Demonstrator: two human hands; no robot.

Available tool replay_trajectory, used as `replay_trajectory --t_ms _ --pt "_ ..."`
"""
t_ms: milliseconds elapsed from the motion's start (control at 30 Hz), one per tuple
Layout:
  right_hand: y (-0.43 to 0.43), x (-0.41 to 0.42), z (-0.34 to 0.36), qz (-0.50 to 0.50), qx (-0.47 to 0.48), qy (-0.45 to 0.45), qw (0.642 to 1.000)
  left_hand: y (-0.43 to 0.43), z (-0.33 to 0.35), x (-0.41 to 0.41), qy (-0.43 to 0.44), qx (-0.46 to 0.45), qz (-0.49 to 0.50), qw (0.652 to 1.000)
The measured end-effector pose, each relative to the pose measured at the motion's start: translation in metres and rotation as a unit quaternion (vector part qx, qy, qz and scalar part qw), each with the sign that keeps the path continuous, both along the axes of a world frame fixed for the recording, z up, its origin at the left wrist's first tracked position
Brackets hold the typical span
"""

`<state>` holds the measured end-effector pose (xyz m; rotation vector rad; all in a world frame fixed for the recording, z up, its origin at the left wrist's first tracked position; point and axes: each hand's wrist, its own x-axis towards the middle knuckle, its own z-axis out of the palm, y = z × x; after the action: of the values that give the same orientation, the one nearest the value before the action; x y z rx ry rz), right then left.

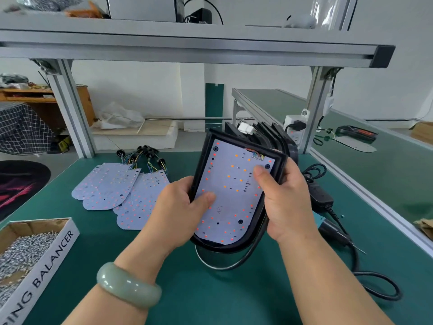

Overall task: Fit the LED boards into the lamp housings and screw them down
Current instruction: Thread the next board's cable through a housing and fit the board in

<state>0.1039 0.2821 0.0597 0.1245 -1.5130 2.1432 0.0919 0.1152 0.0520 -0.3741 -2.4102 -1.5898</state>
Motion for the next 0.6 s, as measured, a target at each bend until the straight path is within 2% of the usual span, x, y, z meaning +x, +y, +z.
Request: replay_trajectory --t_ms 133,233,300,467,600 --pt "-0.003 0.000 0.000 -0.007 0.021 0.027 0.999 0.007 0.003 0.005 0.011 0.063 -0.006 0.998" --pt "-0.009 0.003 -0.002 -0.002 0.141 0.063 0.988 0.010 0.013 0.005 0.072 0.134 0.070 0.986" --pt "-0.012 0.004 -0.002 0.012 0.179 0.077 0.981 0.010 0.018 0.004 0.087 0.174 0.079 0.978" --pt "-0.014 0.006 -0.004 0.031 0.159 0.071 0.984 0.012 0.020 0.003 0.092 0.228 0.052 0.968" --pt "-0.009 0.005 -0.004 0.059 0.133 0.059 0.988 0.008 0.019 0.004 0.039 0.244 -0.007 0.969"
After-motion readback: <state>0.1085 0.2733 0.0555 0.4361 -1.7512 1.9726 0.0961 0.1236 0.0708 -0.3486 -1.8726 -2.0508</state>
